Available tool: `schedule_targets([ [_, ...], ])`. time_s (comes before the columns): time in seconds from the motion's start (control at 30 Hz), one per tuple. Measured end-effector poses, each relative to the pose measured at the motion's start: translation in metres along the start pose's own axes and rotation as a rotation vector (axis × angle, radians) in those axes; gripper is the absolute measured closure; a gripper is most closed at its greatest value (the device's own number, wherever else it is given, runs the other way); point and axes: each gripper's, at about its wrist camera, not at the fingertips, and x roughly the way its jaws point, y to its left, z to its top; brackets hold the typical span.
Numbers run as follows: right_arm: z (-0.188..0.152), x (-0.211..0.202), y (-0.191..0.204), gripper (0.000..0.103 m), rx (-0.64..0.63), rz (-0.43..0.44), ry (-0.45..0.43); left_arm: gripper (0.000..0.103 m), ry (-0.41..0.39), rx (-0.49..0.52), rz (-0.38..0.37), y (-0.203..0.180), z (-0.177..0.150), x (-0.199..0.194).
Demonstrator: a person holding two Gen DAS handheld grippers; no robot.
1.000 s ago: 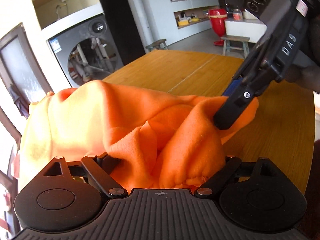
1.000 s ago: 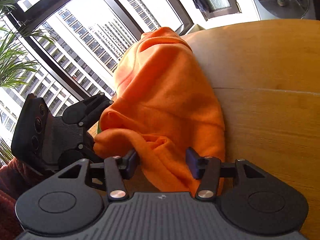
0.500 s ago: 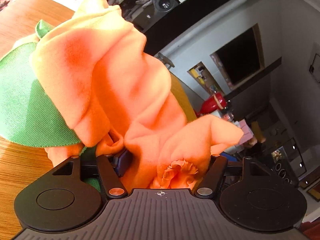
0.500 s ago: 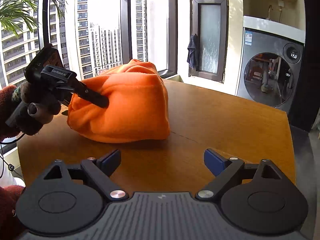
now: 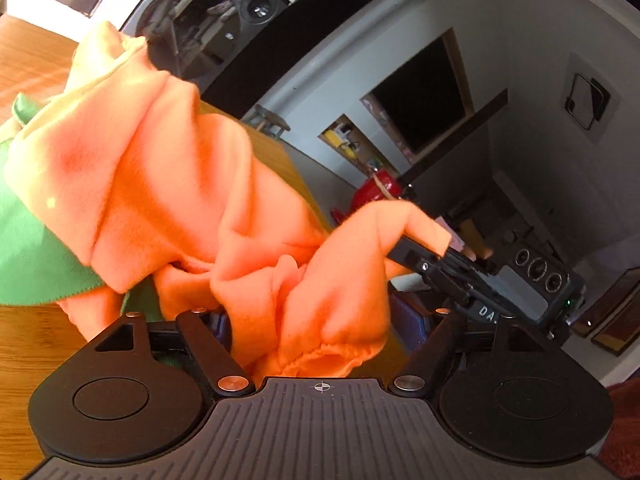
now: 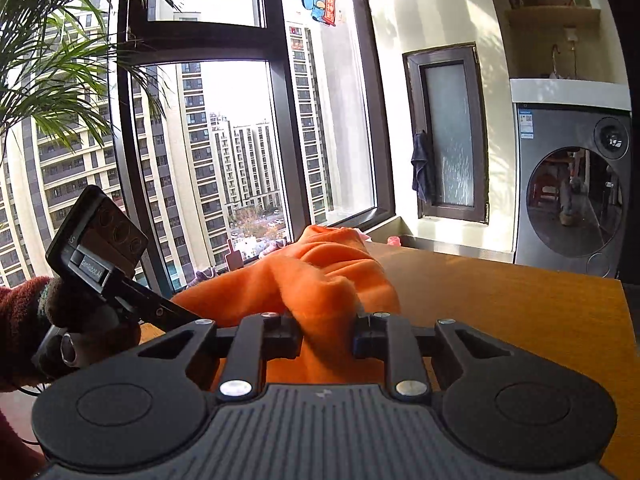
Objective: Fold clothes
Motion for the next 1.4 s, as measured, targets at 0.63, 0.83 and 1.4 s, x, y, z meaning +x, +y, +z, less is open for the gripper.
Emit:
schedule_targets([
  [0.63, 0.066, -0.004, 0.047, 0.088, -0.232, 0.030, -0.011, 0.063, 0.106, 0.185, 0.287, 0.037, 0.051, 0.043],
  [0.83, 0.077, 0.101, 0.026, 0.088, -0.315, 0.059, 0.095, 0.062, 0.114, 0.158, 0.198, 0.049, 0.036, 0.028],
  [1.4, 0.032, 0.234, -0.016, 0.058, -0.256, -0.057, 0.375, 0.035, 0.030, 0.163, 0.200, 0.040, 0.028, -0.027],
])
